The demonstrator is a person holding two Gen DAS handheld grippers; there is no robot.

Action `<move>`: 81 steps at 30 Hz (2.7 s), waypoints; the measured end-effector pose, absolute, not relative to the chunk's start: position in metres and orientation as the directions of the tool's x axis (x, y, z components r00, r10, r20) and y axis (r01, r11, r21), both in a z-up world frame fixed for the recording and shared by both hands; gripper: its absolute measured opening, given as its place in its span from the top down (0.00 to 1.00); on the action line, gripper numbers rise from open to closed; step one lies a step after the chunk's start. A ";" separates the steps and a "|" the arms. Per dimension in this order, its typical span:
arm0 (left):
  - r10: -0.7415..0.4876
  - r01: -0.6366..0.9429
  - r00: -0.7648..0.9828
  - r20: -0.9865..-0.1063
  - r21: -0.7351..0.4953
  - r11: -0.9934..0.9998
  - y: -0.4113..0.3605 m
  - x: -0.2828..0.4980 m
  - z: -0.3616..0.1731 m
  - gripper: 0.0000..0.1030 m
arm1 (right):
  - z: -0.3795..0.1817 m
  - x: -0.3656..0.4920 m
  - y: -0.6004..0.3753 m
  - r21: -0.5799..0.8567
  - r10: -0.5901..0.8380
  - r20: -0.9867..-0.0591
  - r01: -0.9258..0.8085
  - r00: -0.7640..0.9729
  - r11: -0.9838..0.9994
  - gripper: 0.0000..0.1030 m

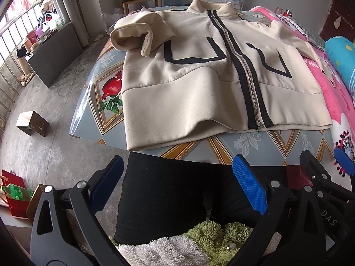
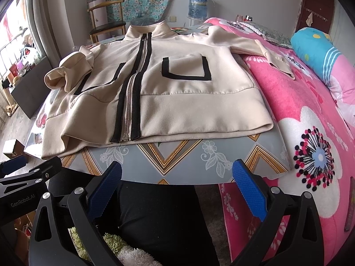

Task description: Fold large clothes

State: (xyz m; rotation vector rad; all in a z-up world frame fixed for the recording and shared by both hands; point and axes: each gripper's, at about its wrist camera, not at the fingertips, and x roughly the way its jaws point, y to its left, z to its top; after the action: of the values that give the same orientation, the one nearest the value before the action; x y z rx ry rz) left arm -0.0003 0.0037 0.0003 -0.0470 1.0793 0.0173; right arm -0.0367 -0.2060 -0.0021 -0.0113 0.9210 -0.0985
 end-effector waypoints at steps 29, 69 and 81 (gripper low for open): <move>-0.004 -0.041 0.474 -0.880 -0.026 0.999 0.007 0.000 0.002 0.08 | -0.001 -0.036 -0.208 -0.060 -0.096 -0.791 0.079 0.605 0.995 0.06; 0.017 -0.058 0.456 -0.890 -0.010 0.998 0.011 0.013 -0.012 0.08 | -0.006 -0.023 -0.206 -0.063 -0.095 -0.795 0.074 0.599 0.995 0.06; -0.075 0.035 0.534 -0.842 -0.067 0.997 0.044 0.031 -0.025 0.08 | -0.007 -0.004 -0.256 -0.050 -0.122 -0.775 0.132 0.621 0.990 0.06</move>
State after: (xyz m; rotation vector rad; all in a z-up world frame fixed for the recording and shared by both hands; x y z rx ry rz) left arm 0.0314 0.0436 -0.0246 -0.0436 1.0052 -0.0651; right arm -0.0039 -0.2562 -0.0071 0.0121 0.8894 -0.1464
